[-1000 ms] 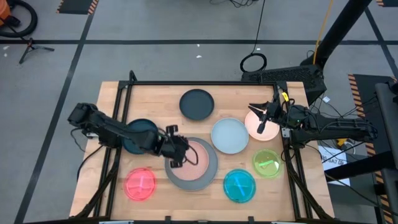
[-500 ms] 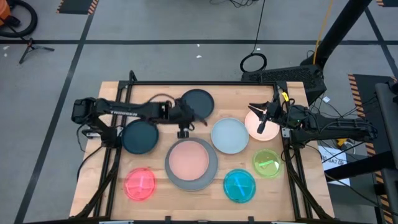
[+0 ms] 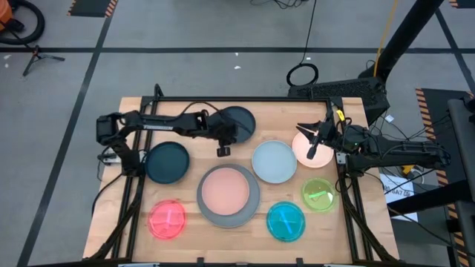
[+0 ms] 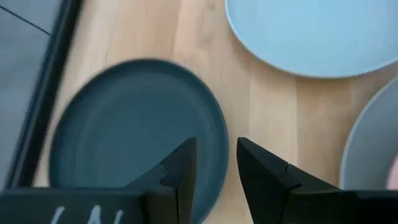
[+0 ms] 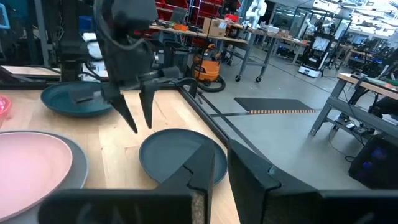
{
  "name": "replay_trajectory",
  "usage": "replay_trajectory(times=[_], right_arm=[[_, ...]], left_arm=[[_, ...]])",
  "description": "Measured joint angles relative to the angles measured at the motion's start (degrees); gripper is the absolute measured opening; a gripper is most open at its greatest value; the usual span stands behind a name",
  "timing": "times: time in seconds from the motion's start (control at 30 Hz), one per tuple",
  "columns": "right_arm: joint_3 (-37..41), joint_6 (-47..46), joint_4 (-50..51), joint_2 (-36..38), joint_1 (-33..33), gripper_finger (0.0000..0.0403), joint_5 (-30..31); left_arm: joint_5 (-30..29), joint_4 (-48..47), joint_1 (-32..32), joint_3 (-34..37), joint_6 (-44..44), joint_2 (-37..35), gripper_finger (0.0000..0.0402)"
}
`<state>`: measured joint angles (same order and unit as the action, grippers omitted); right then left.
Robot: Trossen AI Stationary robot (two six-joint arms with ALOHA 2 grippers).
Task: Stack plastic plates
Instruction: Stack the black plate on top of the light pink plate
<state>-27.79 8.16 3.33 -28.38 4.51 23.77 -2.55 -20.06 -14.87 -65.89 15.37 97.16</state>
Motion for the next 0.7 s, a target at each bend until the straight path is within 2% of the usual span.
replay_trajectory(times=[0.2, 0.47, 0.57, 0.7], right_arm=[[0.0, 0.0, 0.2, 0.0, 0.0, 0.0038, 0.1], [0.0, 0.0, 0.4, 0.0, 0.0, 0.0038, 0.2], [0.0, 0.0, 0.4, 0.0, 0.0, 0.0038, 0.2], [0.0, 0.0, 0.4, 0.0, 0.0, 0.0038, 0.2]], left_arm=[[0.2, 1.6, 0.0, 0.1, -2.2, 4.7, 0.0122], [2.7, 1.6, -0.3, 0.0, -3.0, 6.4, 0.0125], [2.7, 1.6, -0.3, 0.0, -3.1, 6.4, 0.0143], [1.8, 1.5, -0.6, 0.0, -3.3, 6.4, 0.0192]])
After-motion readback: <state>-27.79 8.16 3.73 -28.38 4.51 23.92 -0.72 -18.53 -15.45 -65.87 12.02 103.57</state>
